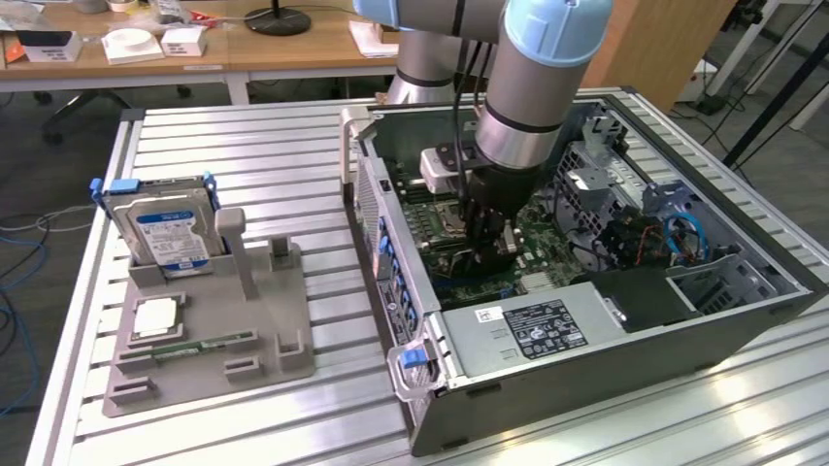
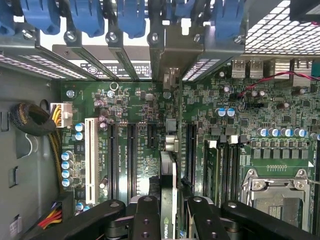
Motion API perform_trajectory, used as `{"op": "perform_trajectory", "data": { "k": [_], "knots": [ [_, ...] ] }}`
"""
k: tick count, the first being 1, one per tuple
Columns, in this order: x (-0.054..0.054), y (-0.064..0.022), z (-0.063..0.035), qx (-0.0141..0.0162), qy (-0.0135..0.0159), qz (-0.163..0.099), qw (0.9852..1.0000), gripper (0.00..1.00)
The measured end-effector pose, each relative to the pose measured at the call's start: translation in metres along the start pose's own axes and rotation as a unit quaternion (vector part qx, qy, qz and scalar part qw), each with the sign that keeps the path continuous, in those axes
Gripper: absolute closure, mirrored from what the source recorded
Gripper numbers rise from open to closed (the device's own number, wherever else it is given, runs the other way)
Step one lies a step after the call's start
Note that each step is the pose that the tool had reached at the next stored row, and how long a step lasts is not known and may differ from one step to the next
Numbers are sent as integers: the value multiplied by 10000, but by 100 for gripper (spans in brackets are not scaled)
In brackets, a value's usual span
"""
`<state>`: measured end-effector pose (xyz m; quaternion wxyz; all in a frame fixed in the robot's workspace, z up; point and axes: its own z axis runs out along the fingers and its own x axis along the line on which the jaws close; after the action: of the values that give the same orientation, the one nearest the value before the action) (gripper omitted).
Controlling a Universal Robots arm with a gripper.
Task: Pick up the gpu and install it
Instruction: 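Insert the gpu into the slot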
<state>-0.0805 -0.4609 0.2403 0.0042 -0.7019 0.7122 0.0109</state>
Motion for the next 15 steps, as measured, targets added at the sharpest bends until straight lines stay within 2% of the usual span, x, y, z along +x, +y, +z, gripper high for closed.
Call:
{"op": "perform_trajectory", "data": {
  "k": [9,10,11,14,15],
  "knots": [
    [-1,1,4,0,-4,1,10000,74],
    [-4,2,16,5,-20,3,10000,73],
    [-3,2,12,4,-12,3,10000,73],
    [-1,0,4,1,-3,1,10000,55],
    [-1,0,4,1,-3,1,10000,55]
  ]
}}
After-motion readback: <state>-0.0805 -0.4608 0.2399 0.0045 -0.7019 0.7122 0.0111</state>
